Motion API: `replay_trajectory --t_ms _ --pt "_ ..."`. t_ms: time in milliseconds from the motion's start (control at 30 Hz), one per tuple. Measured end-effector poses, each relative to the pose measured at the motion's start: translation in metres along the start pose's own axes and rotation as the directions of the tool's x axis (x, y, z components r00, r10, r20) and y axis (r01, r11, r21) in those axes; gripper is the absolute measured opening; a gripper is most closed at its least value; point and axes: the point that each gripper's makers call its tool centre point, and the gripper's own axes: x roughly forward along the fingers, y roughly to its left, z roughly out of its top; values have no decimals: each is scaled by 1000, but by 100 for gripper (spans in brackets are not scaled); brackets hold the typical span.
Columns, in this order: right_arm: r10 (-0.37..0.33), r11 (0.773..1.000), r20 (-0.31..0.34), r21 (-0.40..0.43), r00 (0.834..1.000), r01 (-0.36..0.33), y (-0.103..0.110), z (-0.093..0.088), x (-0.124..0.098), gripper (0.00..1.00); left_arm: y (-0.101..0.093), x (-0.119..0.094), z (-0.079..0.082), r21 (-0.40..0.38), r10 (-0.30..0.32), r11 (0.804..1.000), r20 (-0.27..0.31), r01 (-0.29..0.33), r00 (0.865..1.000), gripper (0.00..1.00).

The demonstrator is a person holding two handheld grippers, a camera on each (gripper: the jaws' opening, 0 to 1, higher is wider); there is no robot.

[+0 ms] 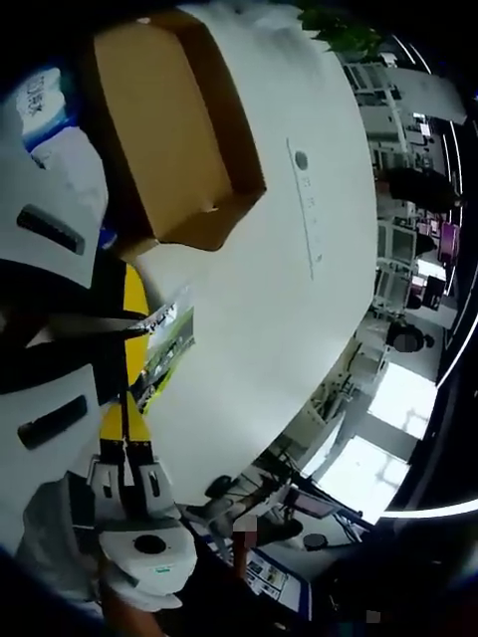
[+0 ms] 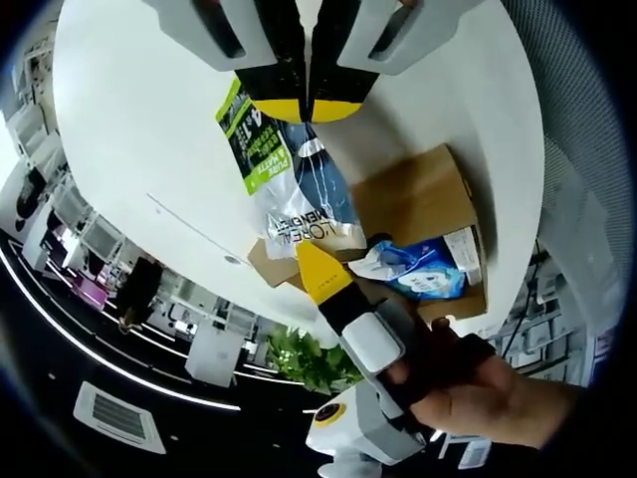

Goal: Operate the shoe box by opening the lid, removing the specified soft item, and placing it in the target area until the item is outside and the box remains undamaged.

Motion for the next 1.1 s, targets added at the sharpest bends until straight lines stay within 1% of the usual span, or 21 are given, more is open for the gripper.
replay_trajectory --t_ms 133,300,400,567,700,800,967,1100 --pt "4 1000 1 11 1000 -4 -1 -1 1 0 -1 -3 2 -13 -6 1000 7 6 1000 6" --pt "7 1000 2 26 1000 -7 -1 -2 2 0 -1 -8 9 -13 -10 1000 32 10 999 7" --pt "4 1000 2 30 1000 -4 -2 -3 2 0 -3 -11 11 -18 -22 1000 36 23 999 8" --pt "15 1000 -7 -2 1000 -15 -1 -4 4 0 -4 -17 15 -16 -26 1000 60 27 998 9" --pt "19 1000 -14 -9 1000 -19 -1 -5 5 0 -5 -24 19 1 -29 1000 79 29 996 10" --pt "25 999 -29 -39 999 -26 -1 -8 7 0 -3 -29 21 4 -28 1000 92 27 995 10" --pt "49 992 -58 -112 997 -55 1 -13 9 0 6 -43 24 20 -9 1000 113 7 994 11" --pt "59 989 -73 -134 996 -68 1 -16 10 0 17 -54 24 24 10 1000 127 -13 992 11"
